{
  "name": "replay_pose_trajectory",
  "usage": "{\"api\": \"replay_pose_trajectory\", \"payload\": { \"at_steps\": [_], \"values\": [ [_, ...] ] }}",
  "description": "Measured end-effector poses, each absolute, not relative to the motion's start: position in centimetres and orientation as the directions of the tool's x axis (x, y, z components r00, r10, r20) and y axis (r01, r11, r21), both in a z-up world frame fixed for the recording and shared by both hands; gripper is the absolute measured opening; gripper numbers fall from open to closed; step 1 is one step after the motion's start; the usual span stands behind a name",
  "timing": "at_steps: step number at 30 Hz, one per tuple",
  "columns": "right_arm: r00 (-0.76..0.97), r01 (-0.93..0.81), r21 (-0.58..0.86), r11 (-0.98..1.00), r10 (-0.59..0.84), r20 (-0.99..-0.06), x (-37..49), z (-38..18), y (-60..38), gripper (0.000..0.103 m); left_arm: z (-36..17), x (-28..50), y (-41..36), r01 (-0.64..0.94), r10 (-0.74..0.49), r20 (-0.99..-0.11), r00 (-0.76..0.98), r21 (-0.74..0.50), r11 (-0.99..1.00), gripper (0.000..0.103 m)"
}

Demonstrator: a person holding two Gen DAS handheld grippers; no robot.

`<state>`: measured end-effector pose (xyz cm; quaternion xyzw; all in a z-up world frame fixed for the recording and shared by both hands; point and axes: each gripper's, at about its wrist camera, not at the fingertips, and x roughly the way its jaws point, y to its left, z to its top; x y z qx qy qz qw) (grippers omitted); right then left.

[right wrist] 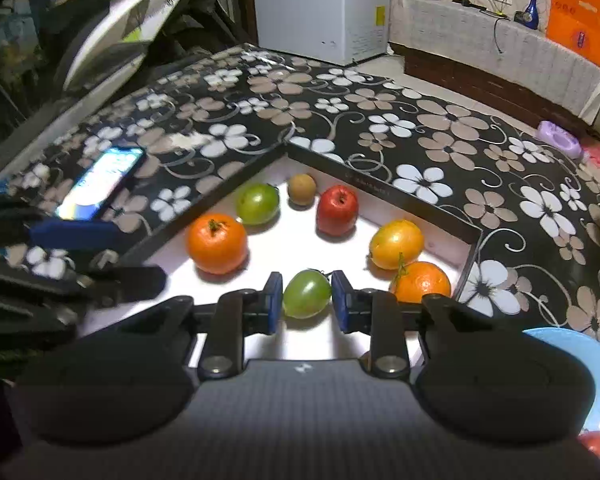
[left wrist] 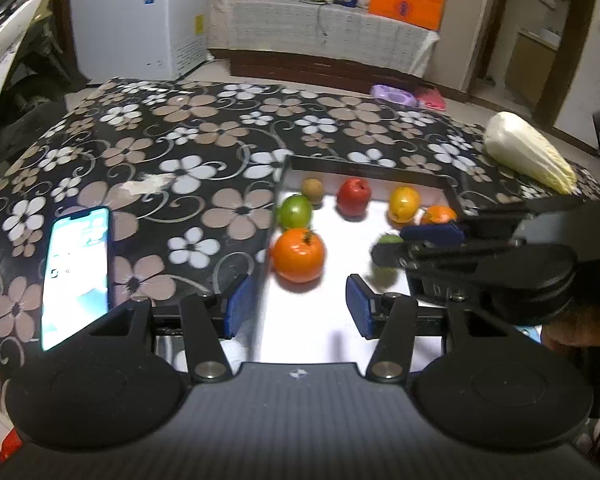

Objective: Organize fruits
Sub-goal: 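Close the right gripper on a green tomato in the tray, then lift the green tomato with the right gripper while the left gripper closes on a brown kiwi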

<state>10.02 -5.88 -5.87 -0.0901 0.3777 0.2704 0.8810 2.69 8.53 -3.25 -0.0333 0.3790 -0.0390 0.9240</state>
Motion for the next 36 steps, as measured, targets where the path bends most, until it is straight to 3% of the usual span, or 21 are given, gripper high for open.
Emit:
{"api": "replay_pose_trajectory", "payload": {
  "at_steps": [12, 20, 36],
  "values": [
    [0.670, -0.434, 0.180, 0.883, 0.450, -0.590, 9.9, -1.5, -11.0, 0.030, -4.5, 3.6, 3.5, 0.277, -0.282, -0.706, 0.650, -0.125, 0.953, 0.057],
    [0.683, -0.424, 0.175, 0.889, 0.440, -0.582, 9.5, -1.2, -12.5, 0.030, -4.9, 5.4, 1.6, 0.294, -0.331, -0.693, 0.640, -0.177, 0.939, 0.056],
    [0.688, -0.413, 0.184, 0.892, 0.438, -0.579, 9.0, -0.9, -14.2, 0.030, -7.0, 7.9, -0.3, 0.256, -0.279, -0.738, 0.614, -0.148, 0.955, 0.056]
  ]
}}
